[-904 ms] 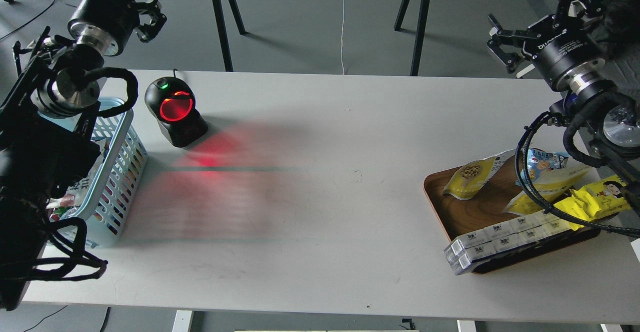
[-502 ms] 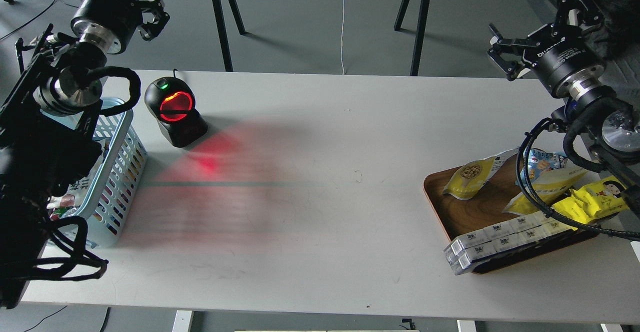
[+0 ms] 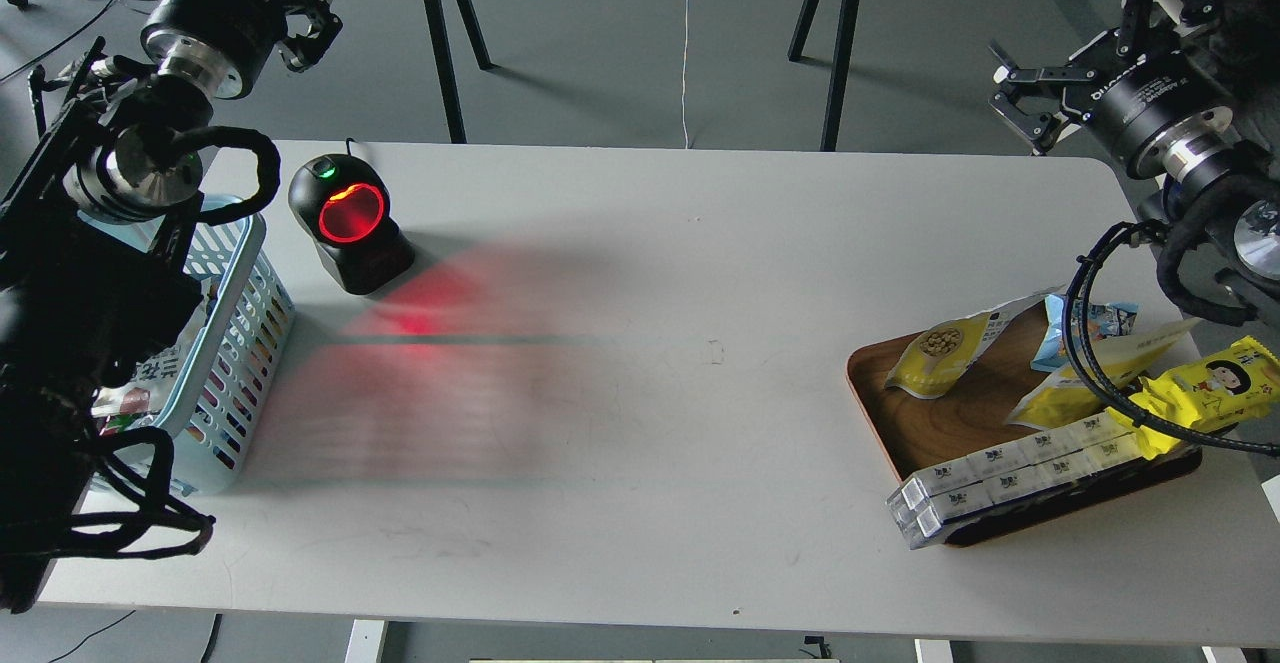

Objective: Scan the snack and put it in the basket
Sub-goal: 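Raise the right gripper above the wooden tray of snacks, then lower the right gripper onto the yellow snack packet and grasp it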

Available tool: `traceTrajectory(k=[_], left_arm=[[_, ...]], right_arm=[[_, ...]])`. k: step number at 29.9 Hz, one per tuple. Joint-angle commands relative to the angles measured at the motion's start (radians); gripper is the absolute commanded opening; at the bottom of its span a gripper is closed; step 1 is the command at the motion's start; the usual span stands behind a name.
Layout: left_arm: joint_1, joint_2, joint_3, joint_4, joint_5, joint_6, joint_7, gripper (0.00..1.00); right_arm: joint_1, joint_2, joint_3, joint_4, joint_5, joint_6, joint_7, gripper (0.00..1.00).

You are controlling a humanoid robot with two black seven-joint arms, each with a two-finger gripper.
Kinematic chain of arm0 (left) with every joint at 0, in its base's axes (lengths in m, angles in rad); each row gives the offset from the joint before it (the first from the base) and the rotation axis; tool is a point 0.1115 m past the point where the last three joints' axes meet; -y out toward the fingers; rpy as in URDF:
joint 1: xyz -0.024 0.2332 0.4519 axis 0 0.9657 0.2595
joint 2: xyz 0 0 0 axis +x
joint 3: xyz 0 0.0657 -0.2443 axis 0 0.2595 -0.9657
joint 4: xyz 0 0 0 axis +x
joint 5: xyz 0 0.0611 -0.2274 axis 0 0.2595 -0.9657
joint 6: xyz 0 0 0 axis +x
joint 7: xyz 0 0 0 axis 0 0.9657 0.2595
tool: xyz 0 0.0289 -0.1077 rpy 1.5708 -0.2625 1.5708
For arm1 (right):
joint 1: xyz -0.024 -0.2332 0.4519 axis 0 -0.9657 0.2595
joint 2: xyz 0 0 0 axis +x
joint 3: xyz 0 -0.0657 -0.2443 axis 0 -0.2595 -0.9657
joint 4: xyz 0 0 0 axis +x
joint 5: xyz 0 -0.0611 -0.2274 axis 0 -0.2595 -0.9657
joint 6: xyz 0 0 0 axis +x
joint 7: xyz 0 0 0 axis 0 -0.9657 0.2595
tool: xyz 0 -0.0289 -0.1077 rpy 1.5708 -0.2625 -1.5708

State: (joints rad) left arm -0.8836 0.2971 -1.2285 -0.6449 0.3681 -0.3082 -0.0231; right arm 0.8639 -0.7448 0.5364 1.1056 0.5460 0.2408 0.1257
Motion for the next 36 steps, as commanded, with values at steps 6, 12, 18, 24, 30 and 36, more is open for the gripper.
traceTrajectory(k=[6,12,18,24,30,36], left_arm=[[0.003,0.008,0.0,-0.025,0.0,0.0,-0.001,1.0],[0.008,0.002,0.0,-0.027,0.0,0.0,-0.001,1.0],[0.006,0.007,0.0,-0.029,0.0,0.0,-0.001,1.0],[0.012,0.01,0.0,-0.029,0.0,0.001,-0.003,1.0],[0.014,0.013,-0.002,-0.027,0.0,0.001,-0.003,1.0],[0.012,0.017,-0.002,-0.027,0.0,0.003,-0.003,1.0]], right_arm=[[0.341,-0.061,-0.411,0.003,-0.006,-0.028,-0.014,0.99],[0.601,-0.065,-0.686,0.131,-0.112,-0.121,-0.099,0.99],[0.803,-0.168,-0.774,0.276,-0.124,-0.181,-0.233,0.99],[1.153,-0.208,-1.117,0.421,-0.167,-0.204,-0.273,0.99],[1.434,-0.117,-1.393,0.574,-0.173,-0.27,-0.369,0.99],[1.515,0.021,-1.536,0.629,-0.192,-0.324,-0.377,0.99]])
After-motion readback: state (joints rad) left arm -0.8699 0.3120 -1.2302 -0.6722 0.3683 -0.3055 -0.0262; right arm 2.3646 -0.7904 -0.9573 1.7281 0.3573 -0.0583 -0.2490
